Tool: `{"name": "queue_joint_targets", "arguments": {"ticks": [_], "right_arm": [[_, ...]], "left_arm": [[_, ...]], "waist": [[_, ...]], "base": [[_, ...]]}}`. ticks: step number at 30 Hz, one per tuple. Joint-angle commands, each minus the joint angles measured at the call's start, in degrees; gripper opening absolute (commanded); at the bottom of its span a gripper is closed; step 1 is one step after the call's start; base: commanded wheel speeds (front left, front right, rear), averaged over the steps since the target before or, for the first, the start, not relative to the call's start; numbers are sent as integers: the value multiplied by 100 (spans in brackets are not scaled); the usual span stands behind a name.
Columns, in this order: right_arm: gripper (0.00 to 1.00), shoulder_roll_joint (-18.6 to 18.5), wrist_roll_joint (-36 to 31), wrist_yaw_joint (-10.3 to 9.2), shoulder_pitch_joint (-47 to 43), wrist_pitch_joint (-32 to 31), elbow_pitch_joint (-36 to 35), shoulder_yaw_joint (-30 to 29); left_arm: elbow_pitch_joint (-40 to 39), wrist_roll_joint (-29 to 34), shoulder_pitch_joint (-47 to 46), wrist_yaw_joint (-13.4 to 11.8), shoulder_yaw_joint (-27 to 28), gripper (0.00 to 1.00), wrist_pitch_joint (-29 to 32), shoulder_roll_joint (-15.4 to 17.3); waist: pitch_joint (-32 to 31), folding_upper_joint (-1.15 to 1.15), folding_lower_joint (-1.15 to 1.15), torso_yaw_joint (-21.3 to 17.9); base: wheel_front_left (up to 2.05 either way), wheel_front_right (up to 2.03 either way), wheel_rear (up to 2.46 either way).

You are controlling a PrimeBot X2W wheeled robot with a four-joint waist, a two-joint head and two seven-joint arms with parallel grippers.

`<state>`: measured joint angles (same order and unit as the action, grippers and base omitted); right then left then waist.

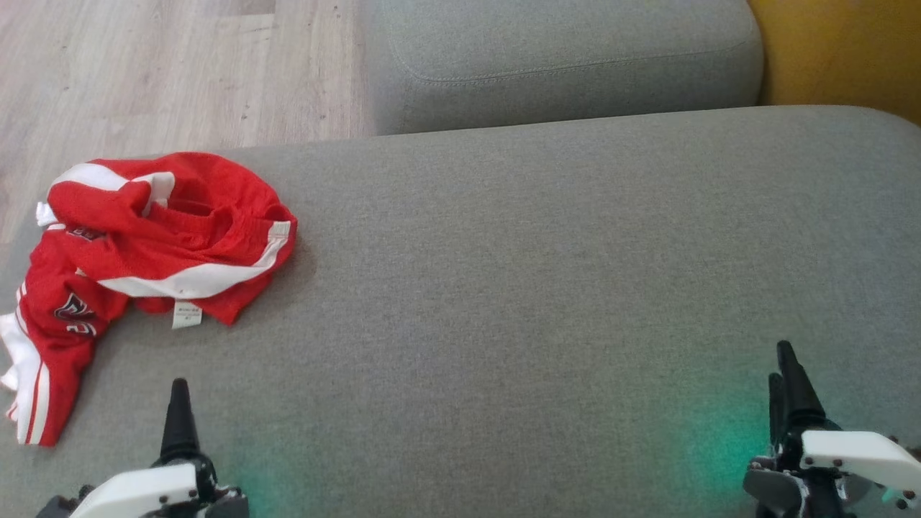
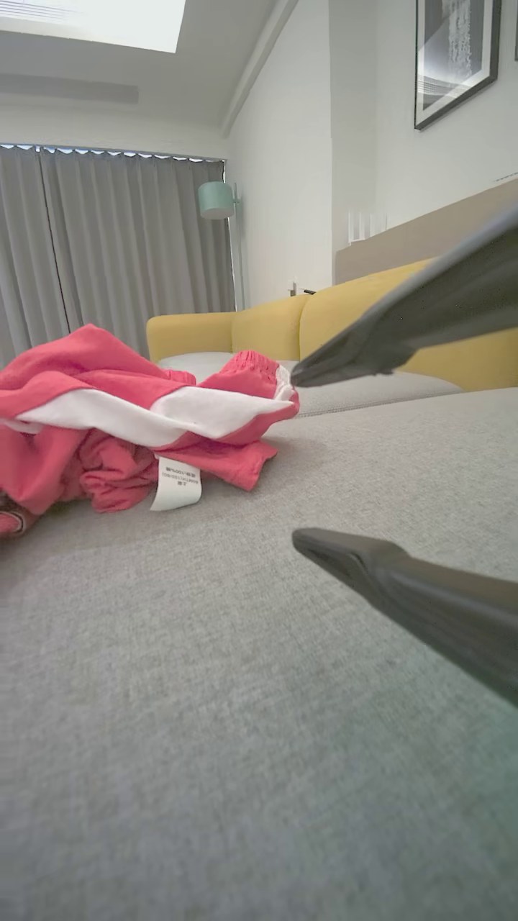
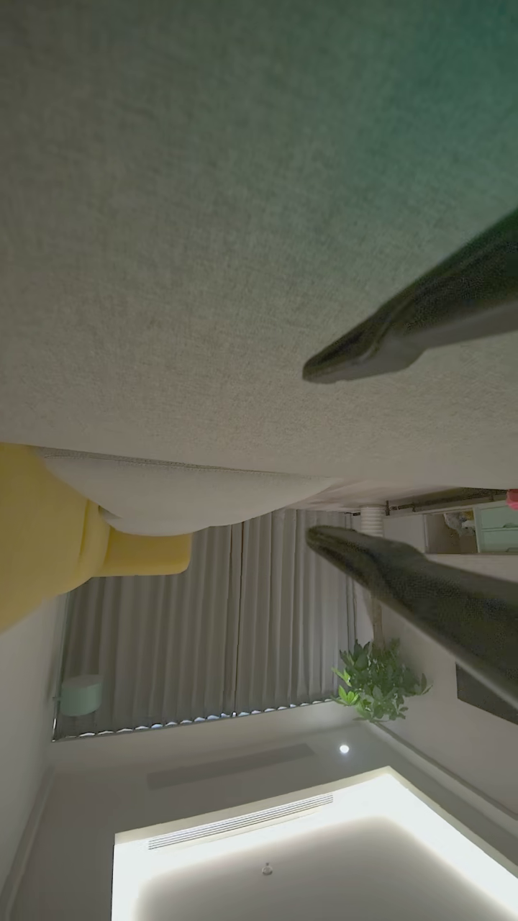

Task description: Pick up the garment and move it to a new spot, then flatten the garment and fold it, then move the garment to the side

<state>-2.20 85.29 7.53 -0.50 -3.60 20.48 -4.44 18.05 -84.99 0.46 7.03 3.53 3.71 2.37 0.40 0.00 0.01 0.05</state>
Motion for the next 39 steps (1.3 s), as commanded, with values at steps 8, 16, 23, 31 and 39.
{"name": "queue_joint_targets", "arguments": {"ticks": [8, 16, 23, 31, 39], "right_arm": [[100, -27, -888, -1, 349, 191, -277, 155], [100, -31, -1560, -1, 359, 327, -373, 299], [100, -33, -2140, -1, 365, 445, -404, 511], [100, -36, -2700, -2, 384, 563, -461, 701], [100, -40, -3315, -2, 416, 698, -512, 891]], "left_arm": [[-423, 807, -221, -138, -76, 100, -194, 26], [-564, 1423, -196, -227, -188, 100, -330, 28], [-636, 1927, -146, -273, -296, 100, -449, 30], [-724, 2370, -109, -310, -370, 100, -568, 32], [-813, 2869, -82, -359, -450, 100, -703, 34]], "waist": [[10, 0, -1, 3], [-5, 0, -1, 3], [-46, 0, -1, 7], [-73, 0, -1, 10], [-78, 0, -1, 22]], "base": [[0, 0, 0], [0, 0, 0], [0, 0, 0], [0, 0, 0], [0, 0, 0]]}}
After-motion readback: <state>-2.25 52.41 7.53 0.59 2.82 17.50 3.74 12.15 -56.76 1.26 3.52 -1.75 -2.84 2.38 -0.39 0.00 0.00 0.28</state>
